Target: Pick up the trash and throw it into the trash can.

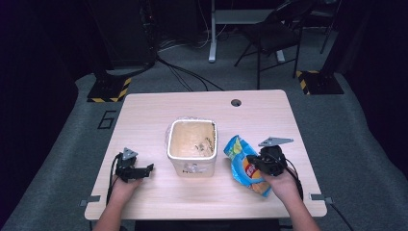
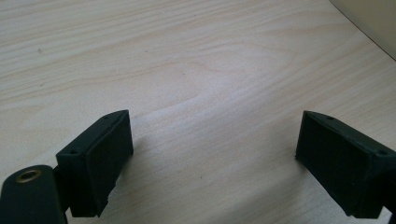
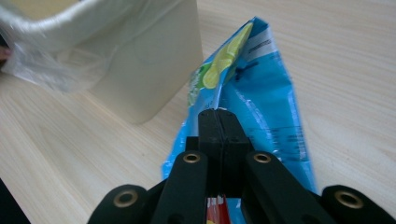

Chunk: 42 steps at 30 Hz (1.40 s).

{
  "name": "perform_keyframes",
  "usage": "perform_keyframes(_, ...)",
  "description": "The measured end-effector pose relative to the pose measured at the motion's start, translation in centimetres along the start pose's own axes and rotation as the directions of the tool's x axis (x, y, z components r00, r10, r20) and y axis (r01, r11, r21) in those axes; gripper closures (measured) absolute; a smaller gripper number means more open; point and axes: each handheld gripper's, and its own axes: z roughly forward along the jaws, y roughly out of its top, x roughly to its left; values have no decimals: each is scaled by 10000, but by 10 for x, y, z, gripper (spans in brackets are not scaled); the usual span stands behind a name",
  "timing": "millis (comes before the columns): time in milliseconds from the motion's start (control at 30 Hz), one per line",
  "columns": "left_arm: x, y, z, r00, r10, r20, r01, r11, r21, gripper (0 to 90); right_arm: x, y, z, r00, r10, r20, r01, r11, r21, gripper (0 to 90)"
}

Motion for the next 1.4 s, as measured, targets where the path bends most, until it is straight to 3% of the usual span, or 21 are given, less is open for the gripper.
perform_keyframes(600,0,0,0,10000,9,16,-9,10000,-4,107,0,38,-29,9999,-122,37,125,9943,-1062,898)
perform_keyframes(933,0,0,0,10000,47,46,-47,10000,4,107,12,65,-33,9984,-552,109,562,9905,-1259,897)
perform_keyframes(1400,-1,0,0,10000,45,55,-45,10000,-14,107,23,98,-40,9970,-775,-51,754,9814,-1764,898)
